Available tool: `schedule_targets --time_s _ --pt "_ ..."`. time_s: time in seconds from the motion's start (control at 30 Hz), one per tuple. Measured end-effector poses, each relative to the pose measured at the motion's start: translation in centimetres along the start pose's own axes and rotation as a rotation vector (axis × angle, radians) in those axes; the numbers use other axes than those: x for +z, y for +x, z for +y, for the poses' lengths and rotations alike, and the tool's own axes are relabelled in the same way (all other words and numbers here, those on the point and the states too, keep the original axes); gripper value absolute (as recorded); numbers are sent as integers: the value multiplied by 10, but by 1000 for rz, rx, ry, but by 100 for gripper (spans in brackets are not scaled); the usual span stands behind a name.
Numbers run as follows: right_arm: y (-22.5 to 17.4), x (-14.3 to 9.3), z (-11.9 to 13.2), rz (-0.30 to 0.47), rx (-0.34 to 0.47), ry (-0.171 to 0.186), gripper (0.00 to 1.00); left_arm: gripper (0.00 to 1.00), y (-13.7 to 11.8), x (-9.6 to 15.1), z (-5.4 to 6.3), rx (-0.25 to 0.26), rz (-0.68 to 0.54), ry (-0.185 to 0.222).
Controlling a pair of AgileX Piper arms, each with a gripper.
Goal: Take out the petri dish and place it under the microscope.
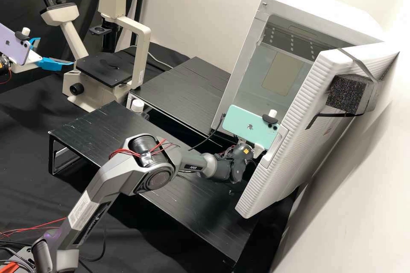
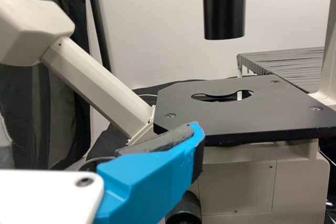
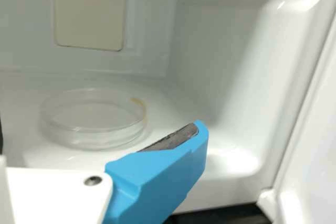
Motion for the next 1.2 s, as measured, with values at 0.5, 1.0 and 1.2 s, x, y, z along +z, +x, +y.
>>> schedule_targets --time_s 0.5,1.0,1.2 --pt "13 11 5 -45 48 55 100 100 0 0 0 0 0 0" --pt "14 9 7 -50 74 96 100 100 0 0 0 0 0 0" --pt "16 -3 5 -26 66 91 100 100 0 0 0 0 0 0"
